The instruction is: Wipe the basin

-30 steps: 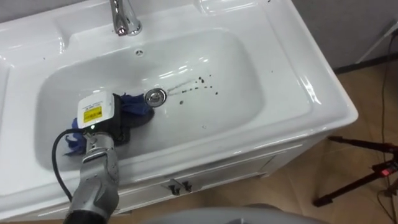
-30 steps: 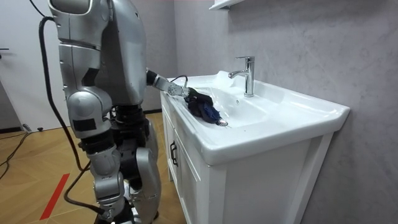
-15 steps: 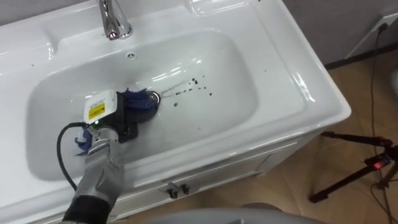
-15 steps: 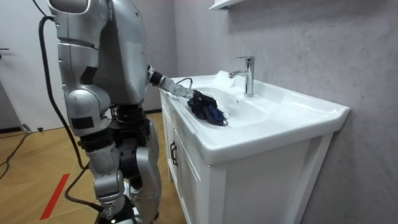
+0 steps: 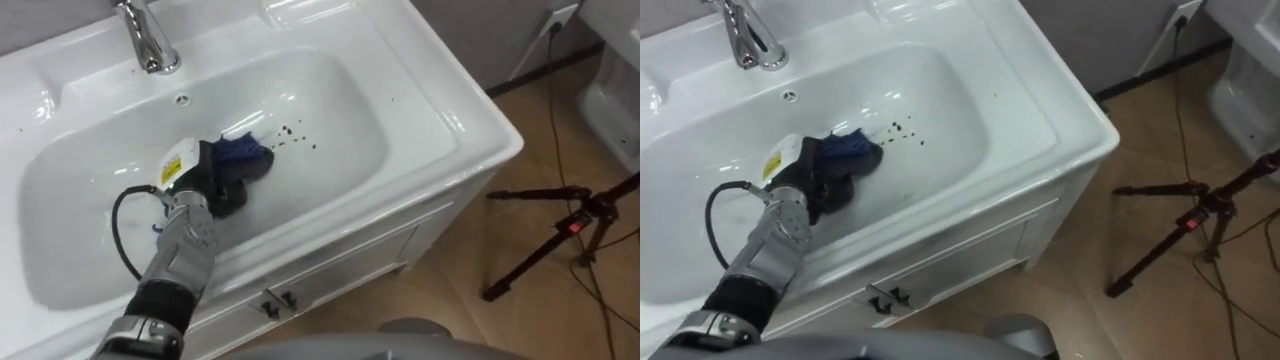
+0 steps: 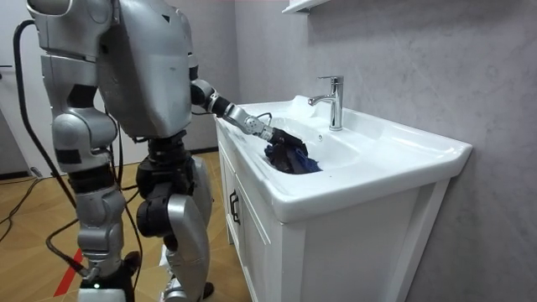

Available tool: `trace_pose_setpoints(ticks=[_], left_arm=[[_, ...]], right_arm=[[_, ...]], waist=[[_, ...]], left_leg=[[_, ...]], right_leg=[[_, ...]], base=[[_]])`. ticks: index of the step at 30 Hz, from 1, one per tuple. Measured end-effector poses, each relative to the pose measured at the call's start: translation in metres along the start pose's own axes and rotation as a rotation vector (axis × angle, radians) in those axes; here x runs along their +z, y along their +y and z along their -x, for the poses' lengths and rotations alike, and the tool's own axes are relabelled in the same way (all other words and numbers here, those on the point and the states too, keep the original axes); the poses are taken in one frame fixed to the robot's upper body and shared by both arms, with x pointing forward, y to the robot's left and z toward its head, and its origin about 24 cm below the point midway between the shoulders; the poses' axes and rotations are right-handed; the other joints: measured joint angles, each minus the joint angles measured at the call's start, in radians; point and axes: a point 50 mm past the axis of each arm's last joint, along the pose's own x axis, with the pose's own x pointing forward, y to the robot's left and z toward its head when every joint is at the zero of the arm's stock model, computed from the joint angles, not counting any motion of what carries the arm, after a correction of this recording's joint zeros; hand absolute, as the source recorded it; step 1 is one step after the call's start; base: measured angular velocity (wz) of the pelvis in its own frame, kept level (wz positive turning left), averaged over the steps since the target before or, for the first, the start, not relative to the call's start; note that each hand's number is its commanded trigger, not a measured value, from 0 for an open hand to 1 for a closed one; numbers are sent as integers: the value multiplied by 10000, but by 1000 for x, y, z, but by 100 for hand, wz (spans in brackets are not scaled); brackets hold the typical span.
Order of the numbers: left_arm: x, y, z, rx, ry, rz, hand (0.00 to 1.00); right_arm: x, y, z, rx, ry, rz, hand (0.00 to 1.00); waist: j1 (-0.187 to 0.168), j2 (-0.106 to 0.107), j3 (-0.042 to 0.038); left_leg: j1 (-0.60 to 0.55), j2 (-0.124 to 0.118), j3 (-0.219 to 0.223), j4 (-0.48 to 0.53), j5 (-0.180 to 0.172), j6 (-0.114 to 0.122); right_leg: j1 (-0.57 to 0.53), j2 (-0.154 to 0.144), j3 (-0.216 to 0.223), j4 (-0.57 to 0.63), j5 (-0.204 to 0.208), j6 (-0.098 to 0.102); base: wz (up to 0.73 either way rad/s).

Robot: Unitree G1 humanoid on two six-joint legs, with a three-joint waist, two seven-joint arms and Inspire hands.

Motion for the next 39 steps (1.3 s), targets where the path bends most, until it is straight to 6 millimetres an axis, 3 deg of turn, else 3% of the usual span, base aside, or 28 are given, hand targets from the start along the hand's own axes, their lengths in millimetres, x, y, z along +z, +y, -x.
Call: trace_pose_setpoints(ticks=[6, 8, 11, 24, 35, 39], left_arm=[[22, -2, 0, -124, -643, 298, 100], [30, -3, 1, -157, -996, 245, 100], [41, -3, 1, -235, -1374, 380, 100], [48, 1, -1, -226, -1457, 522, 100], [60, 8, -5, -40, -1737, 535, 100], [64, 9, -5, 2, -1869, 419, 100]], right_arm=[[-1, 3, 0, 260, 43, 29, 0], [-1, 4, 0, 357, 79, 17, 0], [-7, 5, -1, 539, 343, 3, 0], [-5, 3, 0, 554, 355, -108, 0], [-1, -1, 0, 415, 334, 207, 0], [-2, -1, 0, 425, 380, 241, 0]], waist=[[-353, -88, 3], [-696, -88, 3], [-912, -88, 5], [-1055, -67, 14], [-1140, 125, 128], [-1208, 174, 117]], left_leg=[[-20, 7, 216, -1, -35, 53], [-26, 3, 222, -8, -49, 75], [-19, 7, 333, -11, -82, 127], [27, -16, 880, -10, -149, 231], [-24, -75, 1285, -6, -181, 284], [-51, -105, 1293, -14, -233, 371]], right_leg=[[-88, 35, 250, -44, 85, 46], [-22, 33, 280, -52, 120, 65], [-18, 43, 363, -32, 131, 73], [-165, 70, 777, -59, 254, 201], [-431, 93, 1161, -65, 381, 314], [-475, 94, 1187, -51, 411, 363]], base=[[-11], [-2], [-6], [-8], [-10], [-1]])
